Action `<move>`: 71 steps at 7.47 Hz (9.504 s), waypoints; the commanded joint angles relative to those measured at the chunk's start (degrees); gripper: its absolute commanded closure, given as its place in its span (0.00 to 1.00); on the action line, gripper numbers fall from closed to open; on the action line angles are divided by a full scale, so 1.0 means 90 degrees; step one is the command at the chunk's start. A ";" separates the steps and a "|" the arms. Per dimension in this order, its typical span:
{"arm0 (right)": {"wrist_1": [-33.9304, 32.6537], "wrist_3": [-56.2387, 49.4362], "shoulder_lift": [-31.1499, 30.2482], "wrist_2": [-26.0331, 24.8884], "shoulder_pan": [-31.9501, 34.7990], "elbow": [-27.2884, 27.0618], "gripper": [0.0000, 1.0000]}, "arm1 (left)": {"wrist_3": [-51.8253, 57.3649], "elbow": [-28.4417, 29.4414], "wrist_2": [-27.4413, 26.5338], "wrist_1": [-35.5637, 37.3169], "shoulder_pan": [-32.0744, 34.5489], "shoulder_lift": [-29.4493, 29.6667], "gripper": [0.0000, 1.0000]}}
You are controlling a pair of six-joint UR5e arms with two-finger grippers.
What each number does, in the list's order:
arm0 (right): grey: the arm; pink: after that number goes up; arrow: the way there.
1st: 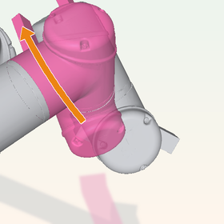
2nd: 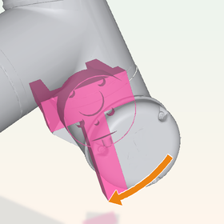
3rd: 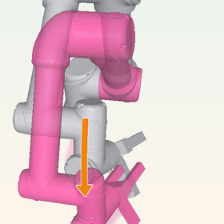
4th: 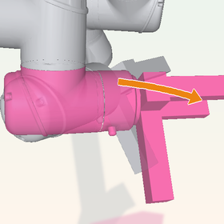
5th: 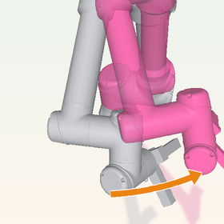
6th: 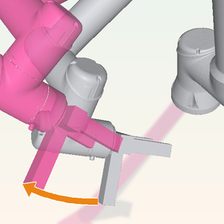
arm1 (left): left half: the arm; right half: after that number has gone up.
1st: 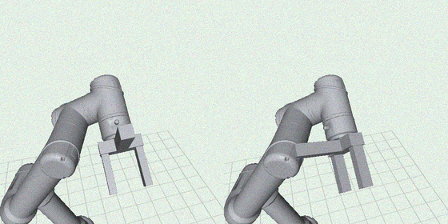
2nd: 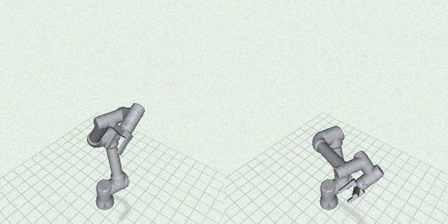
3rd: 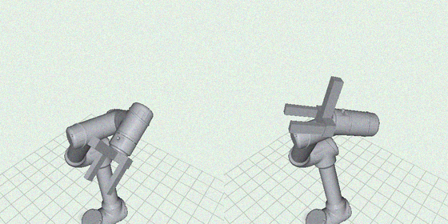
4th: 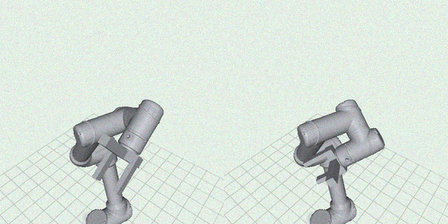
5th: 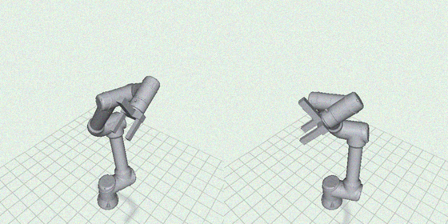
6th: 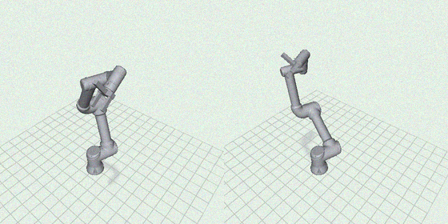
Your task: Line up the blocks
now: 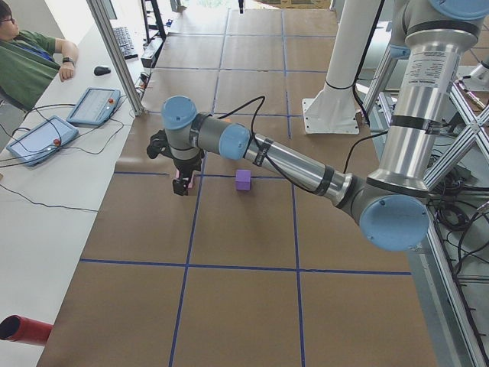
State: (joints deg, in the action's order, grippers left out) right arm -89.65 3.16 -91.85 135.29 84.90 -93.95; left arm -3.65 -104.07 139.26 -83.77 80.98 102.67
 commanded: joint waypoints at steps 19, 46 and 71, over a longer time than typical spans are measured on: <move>0.0000 0.0000 0.0000 -0.0003 0.0000 0.0000 0.00 | -0.6627 0.2578 -0.2749 -0.0771 -0.4651 0.3661 0.00; 0.0000 0.0000 0.0000 -0.0003 0.0000 0.0000 0.00 | -0.4732 0.0616 -0.2661 -0.0624 -0.3384 0.1612 1.00; 0.0000 0.0000 0.0000 -0.0003 0.0000 0.0000 0.00 | -0.4262 0.1554 -0.1811 -0.1562 -0.3226 0.0858 0.00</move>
State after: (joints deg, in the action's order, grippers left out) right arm -89.65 3.16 -91.84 135.31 84.88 -93.95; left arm -42.05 -90.04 122.80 -97.75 51.94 110.40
